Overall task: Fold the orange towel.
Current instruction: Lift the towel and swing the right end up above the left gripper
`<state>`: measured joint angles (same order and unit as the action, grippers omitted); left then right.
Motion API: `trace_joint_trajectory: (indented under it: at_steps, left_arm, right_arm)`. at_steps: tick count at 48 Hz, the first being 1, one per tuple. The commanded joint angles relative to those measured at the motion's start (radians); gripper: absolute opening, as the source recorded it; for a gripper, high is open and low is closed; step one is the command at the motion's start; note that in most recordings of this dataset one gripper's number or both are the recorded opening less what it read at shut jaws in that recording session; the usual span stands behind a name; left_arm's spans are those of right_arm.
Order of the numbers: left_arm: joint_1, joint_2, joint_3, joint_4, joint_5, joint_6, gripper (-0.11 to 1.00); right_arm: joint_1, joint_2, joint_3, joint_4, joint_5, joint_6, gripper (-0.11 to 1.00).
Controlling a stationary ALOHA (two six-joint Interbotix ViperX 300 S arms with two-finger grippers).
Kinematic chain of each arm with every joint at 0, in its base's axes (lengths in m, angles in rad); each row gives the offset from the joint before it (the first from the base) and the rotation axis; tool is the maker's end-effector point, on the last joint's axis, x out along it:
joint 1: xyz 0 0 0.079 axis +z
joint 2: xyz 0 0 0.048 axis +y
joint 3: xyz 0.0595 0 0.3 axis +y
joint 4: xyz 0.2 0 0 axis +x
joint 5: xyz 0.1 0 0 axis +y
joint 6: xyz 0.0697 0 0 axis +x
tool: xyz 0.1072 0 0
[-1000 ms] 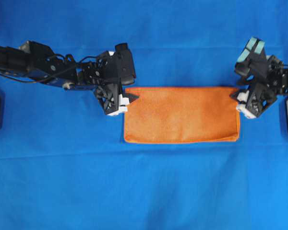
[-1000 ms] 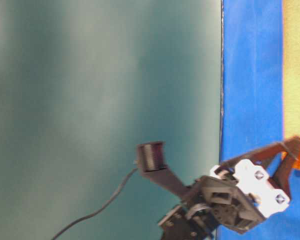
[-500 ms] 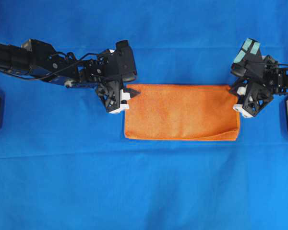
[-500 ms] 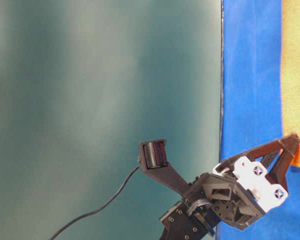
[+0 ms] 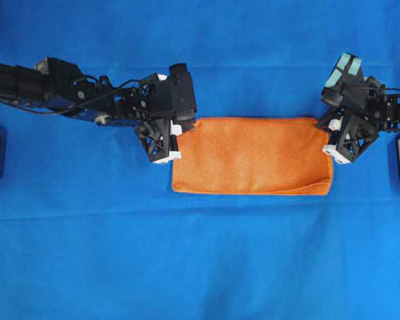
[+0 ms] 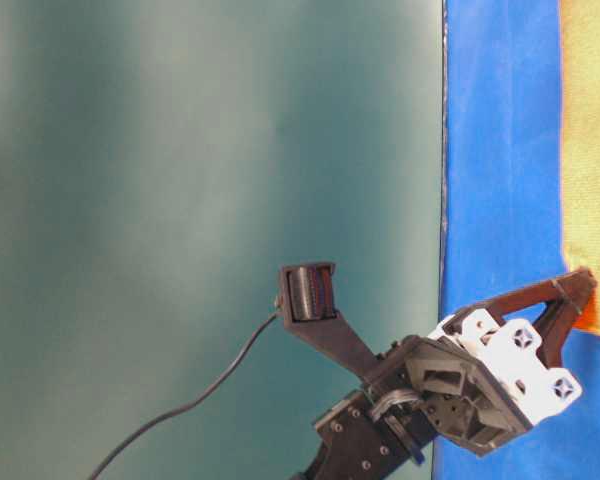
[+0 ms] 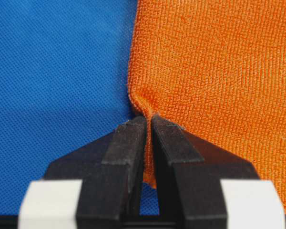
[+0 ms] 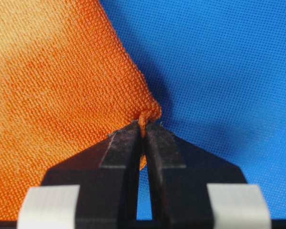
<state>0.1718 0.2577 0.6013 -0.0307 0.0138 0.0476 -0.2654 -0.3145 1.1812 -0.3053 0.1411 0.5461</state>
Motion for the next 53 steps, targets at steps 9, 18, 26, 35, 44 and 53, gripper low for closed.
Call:
trace_joint_trajectory:
  at_steps: [9, 18, 26, 35, 44, 53]
  left_arm:
    - [0.006, -0.133, -0.046, 0.003, 0.135, -0.009, 0.02]
    - [0.000, -0.247, -0.048, 0.003, 0.195, -0.014, 0.02]
    - [-0.002, -0.316, -0.041, 0.003, 0.195, -0.011, 0.02]
    - [-0.003, -0.314, -0.048, 0.003, 0.196, -0.011, 0.02]
    - [-0.037, -0.311, -0.046, 0.003, 0.184, -0.017, 0.02]
    - [-0.121, -0.305, -0.043, 0.003, 0.104, -0.018, 0.02]
  right_arm:
    - [-0.003, -0.178, -0.037, -0.003, 0.123, 0.008, 0.03]
    - [0.005, -0.359, -0.055, -0.002, 0.222, 0.006, 0.03]
    - [0.017, -0.488, -0.057, 0.000, 0.239, 0.006, 0.03]
    - [0.021, -0.511, -0.057, 0.000, 0.244, 0.005, 0.03]
    - [0.012, -0.466, -0.063, -0.003, 0.216, 0.005, 0.03]
    - [-0.060, -0.360, -0.097, -0.034, 0.163, 0.003, 0.03]
